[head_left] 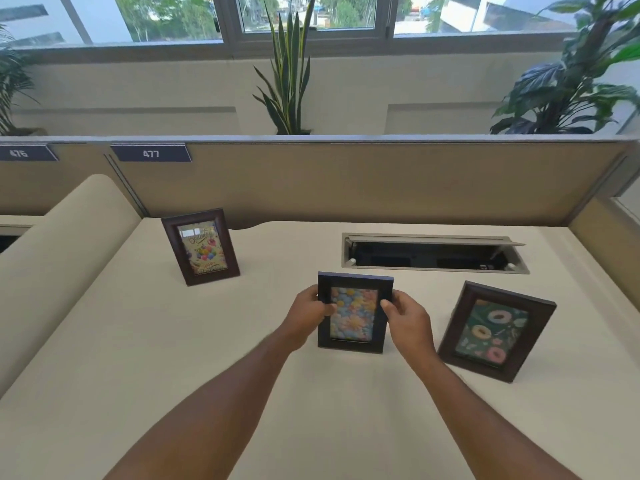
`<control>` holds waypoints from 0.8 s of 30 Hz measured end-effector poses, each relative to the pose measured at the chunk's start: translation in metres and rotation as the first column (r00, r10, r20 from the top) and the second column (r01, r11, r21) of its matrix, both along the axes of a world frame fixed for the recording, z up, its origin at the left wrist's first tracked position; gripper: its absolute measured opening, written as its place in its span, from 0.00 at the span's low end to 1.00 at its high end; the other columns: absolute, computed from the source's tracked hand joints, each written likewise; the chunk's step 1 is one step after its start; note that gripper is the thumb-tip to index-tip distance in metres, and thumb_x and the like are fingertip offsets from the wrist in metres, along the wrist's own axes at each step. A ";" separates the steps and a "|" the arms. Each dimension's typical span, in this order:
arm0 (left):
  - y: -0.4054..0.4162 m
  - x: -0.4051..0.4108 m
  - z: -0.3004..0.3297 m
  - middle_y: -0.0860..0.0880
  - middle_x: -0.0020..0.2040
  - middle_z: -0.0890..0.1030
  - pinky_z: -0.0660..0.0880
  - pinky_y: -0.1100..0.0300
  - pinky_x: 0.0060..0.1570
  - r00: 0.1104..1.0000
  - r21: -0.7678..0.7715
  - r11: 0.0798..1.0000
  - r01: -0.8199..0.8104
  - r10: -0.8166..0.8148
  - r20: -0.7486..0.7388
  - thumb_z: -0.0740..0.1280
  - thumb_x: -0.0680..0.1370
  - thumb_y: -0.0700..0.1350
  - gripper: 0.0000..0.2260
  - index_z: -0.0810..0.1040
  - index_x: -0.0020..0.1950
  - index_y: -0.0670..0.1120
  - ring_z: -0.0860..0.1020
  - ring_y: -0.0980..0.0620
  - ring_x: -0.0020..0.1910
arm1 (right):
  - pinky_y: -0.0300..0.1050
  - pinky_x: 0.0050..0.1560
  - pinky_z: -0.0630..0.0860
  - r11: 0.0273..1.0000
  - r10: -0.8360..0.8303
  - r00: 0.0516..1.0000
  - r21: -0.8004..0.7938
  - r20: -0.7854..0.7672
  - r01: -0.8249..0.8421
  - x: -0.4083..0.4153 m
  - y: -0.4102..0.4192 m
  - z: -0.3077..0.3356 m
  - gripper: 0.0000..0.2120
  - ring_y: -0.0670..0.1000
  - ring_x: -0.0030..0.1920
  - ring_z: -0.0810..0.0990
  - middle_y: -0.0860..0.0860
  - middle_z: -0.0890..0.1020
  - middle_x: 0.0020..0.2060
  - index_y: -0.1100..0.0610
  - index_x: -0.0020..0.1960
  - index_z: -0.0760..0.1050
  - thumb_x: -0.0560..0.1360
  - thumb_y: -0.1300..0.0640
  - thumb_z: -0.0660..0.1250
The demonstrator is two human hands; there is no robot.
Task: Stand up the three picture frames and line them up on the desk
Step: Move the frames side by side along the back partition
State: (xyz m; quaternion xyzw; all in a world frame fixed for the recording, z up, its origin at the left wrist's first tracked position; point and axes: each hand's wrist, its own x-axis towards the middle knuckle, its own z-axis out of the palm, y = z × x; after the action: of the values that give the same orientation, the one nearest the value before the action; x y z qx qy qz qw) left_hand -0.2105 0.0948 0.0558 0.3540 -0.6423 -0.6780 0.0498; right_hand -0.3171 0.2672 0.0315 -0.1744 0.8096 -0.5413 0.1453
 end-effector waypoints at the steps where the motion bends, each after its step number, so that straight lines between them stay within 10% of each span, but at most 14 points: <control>1: -0.002 -0.002 0.000 0.44 0.61 0.81 0.77 0.43 0.61 1.000 0.004 1.000 0.003 -0.003 -0.003 0.65 0.76 0.31 0.18 0.76 0.65 0.44 0.78 0.43 0.61 | 0.35 0.39 0.74 1.000 -0.011 1.000 0.005 0.002 0.011 -0.003 -0.002 -0.001 0.05 0.46 0.47 0.80 0.40 0.82 0.44 0.45 0.51 0.76 0.80 0.53 0.63; 17: -0.112 -0.008 0.019 0.45 0.57 0.83 0.79 0.49 0.55 0.983 -0.039 0.991 -0.130 0.124 -0.132 0.65 0.78 0.31 0.14 0.79 0.58 0.45 0.81 0.46 0.57 | 0.37 0.39 0.75 0.994 0.088 0.996 -0.063 -0.007 -0.089 -0.038 -0.132 0.031 0.08 0.48 0.49 0.82 0.49 0.84 0.47 0.54 0.55 0.79 0.79 0.56 0.64; 24: -0.182 -0.015 0.029 0.51 0.51 0.83 0.78 0.65 0.38 0.970 -0.082 0.975 -0.204 0.191 -0.149 0.65 0.78 0.32 0.12 0.78 0.58 0.45 0.80 0.56 0.49 | 0.56 0.50 0.80 0.990 0.124 0.992 -0.065 -0.009 -0.125 -0.052 -0.214 0.037 0.08 0.53 0.50 0.83 0.51 0.85 0.47 0.55 0.52 0.80 0.78 0.57 0.64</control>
State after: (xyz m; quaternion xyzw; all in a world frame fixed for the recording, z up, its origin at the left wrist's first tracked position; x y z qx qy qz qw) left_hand -0.2254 -0.0875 0.0848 0.3649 -0.6309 -0.6608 0.1791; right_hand -0.3689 0.0534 0.0685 -0.2305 0.7794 -0.5569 0.1712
